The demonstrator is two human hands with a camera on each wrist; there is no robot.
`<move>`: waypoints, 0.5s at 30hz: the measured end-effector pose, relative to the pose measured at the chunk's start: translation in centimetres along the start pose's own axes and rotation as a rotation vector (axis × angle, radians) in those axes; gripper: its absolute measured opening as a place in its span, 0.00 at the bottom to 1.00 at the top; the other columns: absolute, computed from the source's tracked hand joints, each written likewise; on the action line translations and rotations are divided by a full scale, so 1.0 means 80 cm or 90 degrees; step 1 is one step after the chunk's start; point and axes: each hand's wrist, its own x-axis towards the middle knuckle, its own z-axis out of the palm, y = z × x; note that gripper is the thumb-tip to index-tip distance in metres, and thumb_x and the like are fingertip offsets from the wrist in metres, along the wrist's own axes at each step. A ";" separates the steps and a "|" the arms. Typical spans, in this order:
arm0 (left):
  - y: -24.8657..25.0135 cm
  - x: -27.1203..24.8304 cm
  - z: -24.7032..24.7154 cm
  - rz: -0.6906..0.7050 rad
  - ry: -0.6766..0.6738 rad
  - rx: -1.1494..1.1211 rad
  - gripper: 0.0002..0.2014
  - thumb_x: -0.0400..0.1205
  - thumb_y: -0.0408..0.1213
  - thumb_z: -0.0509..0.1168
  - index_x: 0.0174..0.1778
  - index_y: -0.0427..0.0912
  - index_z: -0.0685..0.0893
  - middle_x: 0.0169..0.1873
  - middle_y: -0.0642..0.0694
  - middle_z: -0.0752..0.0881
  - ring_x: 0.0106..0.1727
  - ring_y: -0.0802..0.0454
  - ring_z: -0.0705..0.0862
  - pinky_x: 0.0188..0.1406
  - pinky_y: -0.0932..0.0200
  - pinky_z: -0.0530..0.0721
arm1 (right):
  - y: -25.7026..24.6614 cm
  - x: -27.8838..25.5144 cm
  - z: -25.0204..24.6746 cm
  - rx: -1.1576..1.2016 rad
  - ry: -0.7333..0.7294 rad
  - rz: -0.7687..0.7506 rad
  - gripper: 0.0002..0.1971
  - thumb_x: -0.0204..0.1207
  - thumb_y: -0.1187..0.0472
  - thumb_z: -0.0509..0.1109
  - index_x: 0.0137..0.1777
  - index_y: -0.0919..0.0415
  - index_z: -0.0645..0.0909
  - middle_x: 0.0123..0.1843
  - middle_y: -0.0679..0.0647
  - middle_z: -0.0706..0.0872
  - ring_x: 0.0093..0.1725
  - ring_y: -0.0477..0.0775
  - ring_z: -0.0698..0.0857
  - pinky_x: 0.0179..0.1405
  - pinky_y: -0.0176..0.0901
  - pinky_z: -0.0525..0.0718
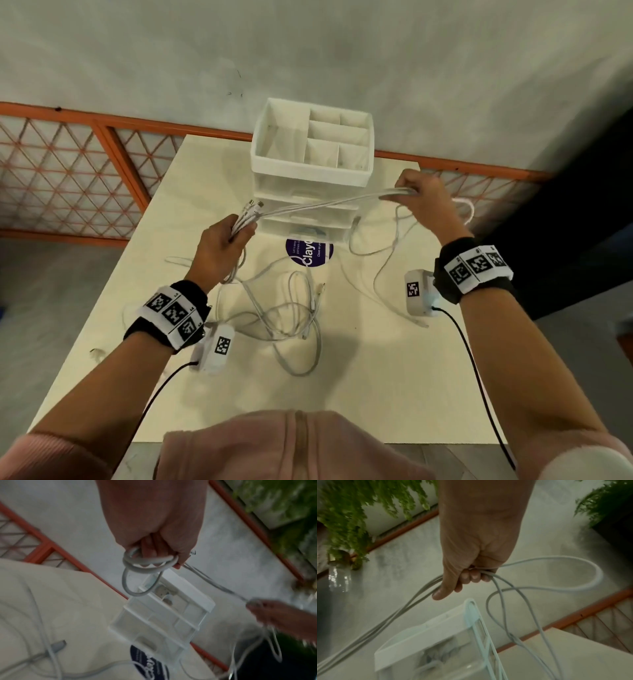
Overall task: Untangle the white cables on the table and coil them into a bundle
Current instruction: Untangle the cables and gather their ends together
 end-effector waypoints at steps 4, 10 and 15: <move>0.004 -0.001 0.003 0.021 0.035 0.005 0.17 0.83 0.40 0.64 0.42 0.26 0.79 0.35 0.27 0.83 0.35 0.46 0.76 0.29 0.73 0.70 | -0.011 0.011 -0.008 -0.018 0.067 -0.059 0.12 0.65 0.62 0.80 0.39 0.69 0.82 0.24 0.43 0.71 0.24 0.34 0.74 0.26 0.23 0.68; 0.011 0.002 -0.002 0.035 0.083 0.007 0.17 0.84 0.39 0.63 0.37 0.27 0.74 0.22 0.44 0.74 0.22 0.66 0.75 0.24 0.74 0.70 | 0.019 -0.003 0.006 -0.152 -0.003 0.065 0.19 0.73 0.51 0.73 0.27 0.60 0.75 0.24 0.51 0.75 0.28 0.54 0.74 0.29 0.41 0.68; -0.001 0.002 -0.001 0.005 0.134 0.025 0.16 0.84 0.37 0.61 0.37 0.27 0.75 0.24 0.39 0.75 0.22 0.63 0.77 0.22 0.74 0.69 | 0.011 -0.015 0.017 -0.064 -0.164 0.186 0.27 0.69 0.45 0.77 0.24 0.64 0.68 0.22 0.59 0.71 0.13 0.41 0.74 0.26 0.40 0.69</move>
